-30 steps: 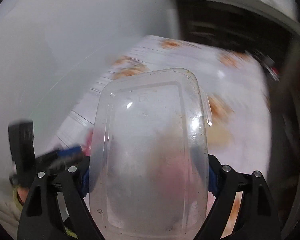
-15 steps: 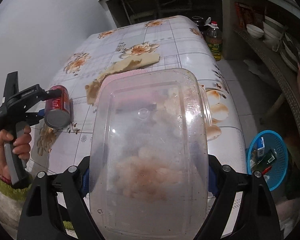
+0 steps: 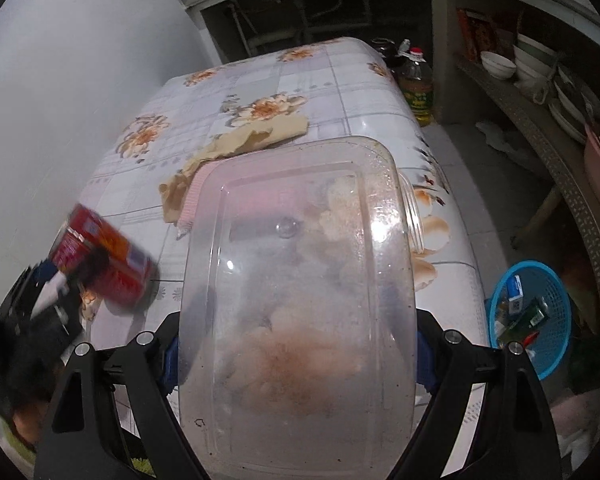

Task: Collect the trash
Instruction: 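Grasp the red Drink Milk can with the left tool while the right tool holds the container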

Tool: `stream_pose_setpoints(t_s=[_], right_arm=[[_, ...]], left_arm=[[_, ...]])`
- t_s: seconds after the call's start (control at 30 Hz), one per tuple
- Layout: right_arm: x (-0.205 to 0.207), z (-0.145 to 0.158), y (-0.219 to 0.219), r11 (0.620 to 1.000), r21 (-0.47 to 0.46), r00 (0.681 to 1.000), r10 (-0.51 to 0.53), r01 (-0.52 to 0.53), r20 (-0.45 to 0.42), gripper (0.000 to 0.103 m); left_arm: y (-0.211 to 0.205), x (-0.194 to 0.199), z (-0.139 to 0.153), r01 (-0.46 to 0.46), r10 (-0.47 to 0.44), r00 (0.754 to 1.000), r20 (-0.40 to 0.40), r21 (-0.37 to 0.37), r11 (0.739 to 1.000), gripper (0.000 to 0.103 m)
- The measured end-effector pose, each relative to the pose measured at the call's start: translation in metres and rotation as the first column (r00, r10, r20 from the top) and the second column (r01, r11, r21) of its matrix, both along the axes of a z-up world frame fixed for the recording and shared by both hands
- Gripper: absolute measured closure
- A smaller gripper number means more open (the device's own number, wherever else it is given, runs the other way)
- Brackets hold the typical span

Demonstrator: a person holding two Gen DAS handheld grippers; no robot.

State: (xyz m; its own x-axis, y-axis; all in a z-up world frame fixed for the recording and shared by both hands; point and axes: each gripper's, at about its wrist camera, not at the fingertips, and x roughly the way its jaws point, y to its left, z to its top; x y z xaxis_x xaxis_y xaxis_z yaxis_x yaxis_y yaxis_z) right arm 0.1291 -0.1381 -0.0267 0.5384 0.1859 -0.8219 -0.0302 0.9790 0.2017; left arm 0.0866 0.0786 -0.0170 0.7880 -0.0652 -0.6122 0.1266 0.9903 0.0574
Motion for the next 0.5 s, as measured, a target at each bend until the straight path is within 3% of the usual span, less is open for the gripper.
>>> stream_pose_setpoints(t_s=[0.33, 0.5], right_arm=[[-0.001, -0.005, -0.013, 0.999, 0.004, 0.999, -0.041, 0.041, -0.005, 0.018], [0.002, -0.014, -0.016, 0.999, -0.023, 0.998, -0.033, 0.032, -0.047, 0.013]], left_arm=[[-0.032, -0.033, -0.001, 0.125, -0.125, 0.992, 0.013, 0.004, 0.992, 0.038], [-0.041, -0.033, -0.009, 0.122, -0.122, 0.992, -0.02, -0.028, 0.992, 0.038]])
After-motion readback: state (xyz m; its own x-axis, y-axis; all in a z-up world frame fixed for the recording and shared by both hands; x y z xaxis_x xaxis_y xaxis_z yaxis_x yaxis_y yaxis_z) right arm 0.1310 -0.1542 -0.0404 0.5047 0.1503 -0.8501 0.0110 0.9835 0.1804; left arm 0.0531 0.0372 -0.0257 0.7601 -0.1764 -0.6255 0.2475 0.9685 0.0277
